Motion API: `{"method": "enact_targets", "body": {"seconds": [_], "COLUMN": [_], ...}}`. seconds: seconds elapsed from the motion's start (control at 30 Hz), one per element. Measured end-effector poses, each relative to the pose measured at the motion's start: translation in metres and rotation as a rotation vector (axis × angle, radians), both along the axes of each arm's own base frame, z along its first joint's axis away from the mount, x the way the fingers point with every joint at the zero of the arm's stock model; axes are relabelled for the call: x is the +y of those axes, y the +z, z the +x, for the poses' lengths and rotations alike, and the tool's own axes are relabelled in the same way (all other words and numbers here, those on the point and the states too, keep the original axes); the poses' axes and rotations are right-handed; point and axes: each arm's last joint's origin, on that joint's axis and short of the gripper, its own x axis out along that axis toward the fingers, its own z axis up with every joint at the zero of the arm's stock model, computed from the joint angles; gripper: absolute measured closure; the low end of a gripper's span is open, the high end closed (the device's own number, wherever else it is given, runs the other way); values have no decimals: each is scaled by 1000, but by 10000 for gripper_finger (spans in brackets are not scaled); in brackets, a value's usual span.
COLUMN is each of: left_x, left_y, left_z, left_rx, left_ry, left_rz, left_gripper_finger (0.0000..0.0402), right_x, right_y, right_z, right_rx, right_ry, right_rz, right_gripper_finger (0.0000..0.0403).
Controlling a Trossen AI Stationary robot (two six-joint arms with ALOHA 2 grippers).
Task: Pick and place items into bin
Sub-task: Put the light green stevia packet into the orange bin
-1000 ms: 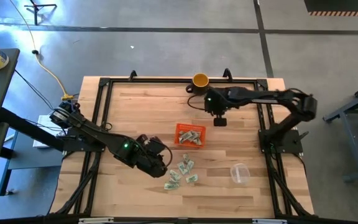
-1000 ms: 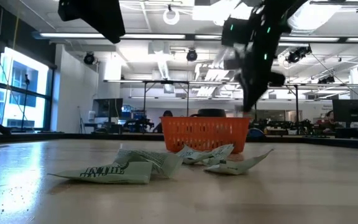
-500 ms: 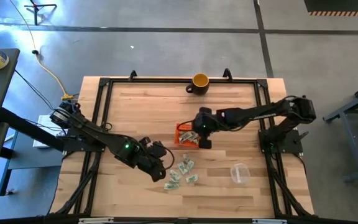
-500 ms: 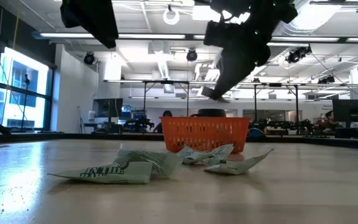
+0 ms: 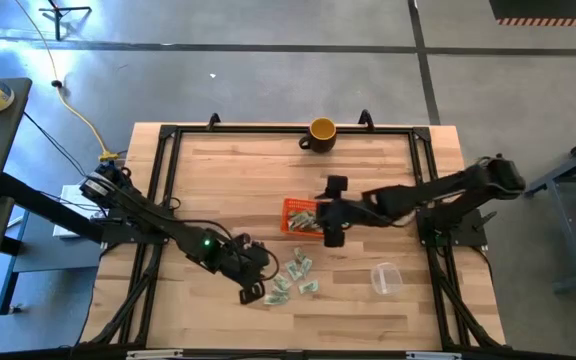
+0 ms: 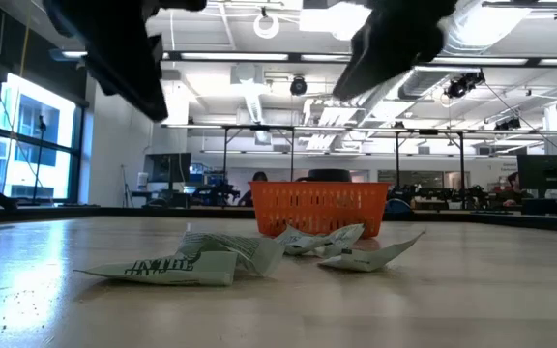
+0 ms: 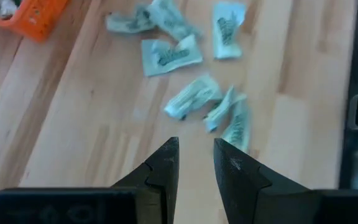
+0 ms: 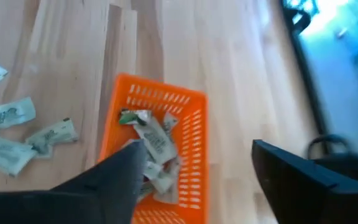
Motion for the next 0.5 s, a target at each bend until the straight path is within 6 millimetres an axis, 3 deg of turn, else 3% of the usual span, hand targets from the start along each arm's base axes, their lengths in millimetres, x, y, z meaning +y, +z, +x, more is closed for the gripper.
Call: {"method": "enact_targets", "body": {"seconds": [0.2,0.27,0.5], "left_x": [-29,-42,-68], "left_y": [-4,-13,-54], "left_z": [4,5,21], "left_rx": [-173,-161,-68], "left_ry": [-182,-247,-255], "left_rz": [28,58,90], "left_gripper_finger": [267,260,186], "right_x": [22,29,52], "right_y": [14,14,13], "right_z": [-31,-39,-54], "right_rx": [48,75,63], "right_ry": [33,33,-2], "right_rz": [-27,-21,-71], "right_gripper_finger": [87,87,86]}}
